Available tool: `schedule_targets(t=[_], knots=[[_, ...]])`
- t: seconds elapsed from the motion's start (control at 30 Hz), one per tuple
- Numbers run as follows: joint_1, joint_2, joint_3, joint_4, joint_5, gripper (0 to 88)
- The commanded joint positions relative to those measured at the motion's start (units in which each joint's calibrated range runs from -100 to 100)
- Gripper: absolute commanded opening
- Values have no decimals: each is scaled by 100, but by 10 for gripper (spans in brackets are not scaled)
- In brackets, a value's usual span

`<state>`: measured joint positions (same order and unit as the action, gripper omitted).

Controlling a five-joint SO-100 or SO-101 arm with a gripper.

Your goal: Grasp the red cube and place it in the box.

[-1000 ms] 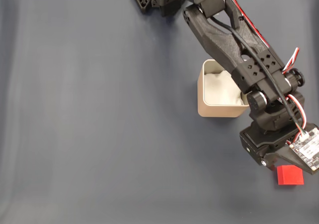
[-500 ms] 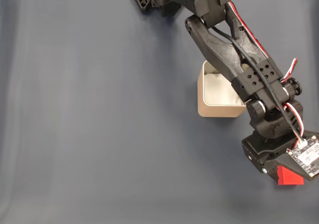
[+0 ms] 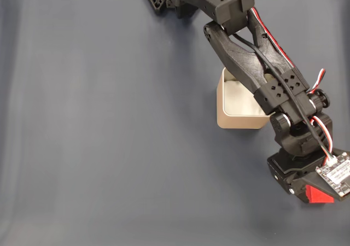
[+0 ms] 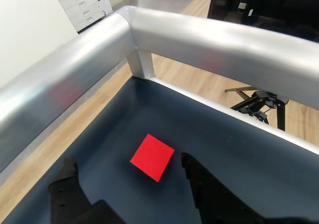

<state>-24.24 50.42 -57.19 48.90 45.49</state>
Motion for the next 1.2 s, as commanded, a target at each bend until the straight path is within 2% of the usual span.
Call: schedule_targets(t=[0.0, 1.17], knots=[[-57, -45, -215, -126, -34, 486], [-72, 310, 168, -405, -220, 477]])
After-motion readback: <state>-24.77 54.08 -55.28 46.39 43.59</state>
